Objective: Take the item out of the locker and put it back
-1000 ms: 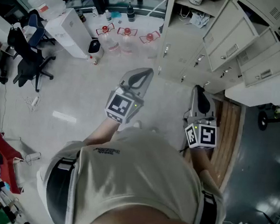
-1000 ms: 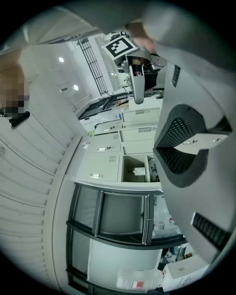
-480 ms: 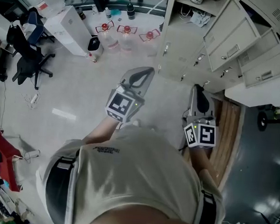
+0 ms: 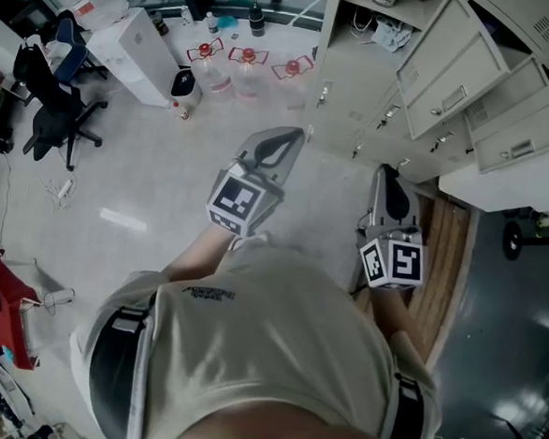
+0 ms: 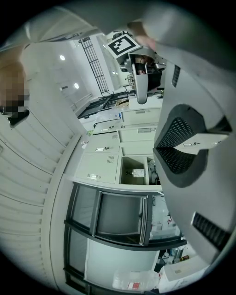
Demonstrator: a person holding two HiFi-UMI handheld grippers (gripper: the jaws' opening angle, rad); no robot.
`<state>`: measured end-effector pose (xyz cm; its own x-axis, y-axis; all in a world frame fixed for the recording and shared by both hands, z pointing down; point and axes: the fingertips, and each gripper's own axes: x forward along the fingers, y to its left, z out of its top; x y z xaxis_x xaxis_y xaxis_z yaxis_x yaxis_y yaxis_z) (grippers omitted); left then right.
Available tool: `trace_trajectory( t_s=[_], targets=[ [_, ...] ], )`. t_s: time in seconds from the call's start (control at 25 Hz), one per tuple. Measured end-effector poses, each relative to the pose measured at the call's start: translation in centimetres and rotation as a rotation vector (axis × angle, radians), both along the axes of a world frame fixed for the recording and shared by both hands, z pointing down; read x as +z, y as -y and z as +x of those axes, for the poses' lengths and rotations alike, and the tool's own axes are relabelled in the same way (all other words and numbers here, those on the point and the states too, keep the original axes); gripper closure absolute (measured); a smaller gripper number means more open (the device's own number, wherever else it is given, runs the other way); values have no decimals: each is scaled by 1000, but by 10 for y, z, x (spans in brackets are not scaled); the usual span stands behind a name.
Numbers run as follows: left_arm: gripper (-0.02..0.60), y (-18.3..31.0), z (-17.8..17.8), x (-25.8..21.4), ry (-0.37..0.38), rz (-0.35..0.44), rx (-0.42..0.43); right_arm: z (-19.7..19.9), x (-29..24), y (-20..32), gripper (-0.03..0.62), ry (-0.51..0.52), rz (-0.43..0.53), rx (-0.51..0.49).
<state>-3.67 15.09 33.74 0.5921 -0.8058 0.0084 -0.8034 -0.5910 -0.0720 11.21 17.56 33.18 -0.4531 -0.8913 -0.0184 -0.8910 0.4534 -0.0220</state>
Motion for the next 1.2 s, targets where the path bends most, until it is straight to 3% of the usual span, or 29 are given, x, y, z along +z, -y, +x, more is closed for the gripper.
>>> trace_trajectory(
  t_s=[0.56, 0.88, 1.2],
  targets=[
    [569, 16, 28, 1, -25, -21, -49, 15, 2, 15, 591, -1, 6, -23],
    [569, 63, 25, 0, -30, 0, -45, 12, 3, 60, 592, -13, 22, -14],
    [569, 135, 27, 16, -27, -44, -16, 11, 17, 129, 592, -12, -22, 3]
  ],
)
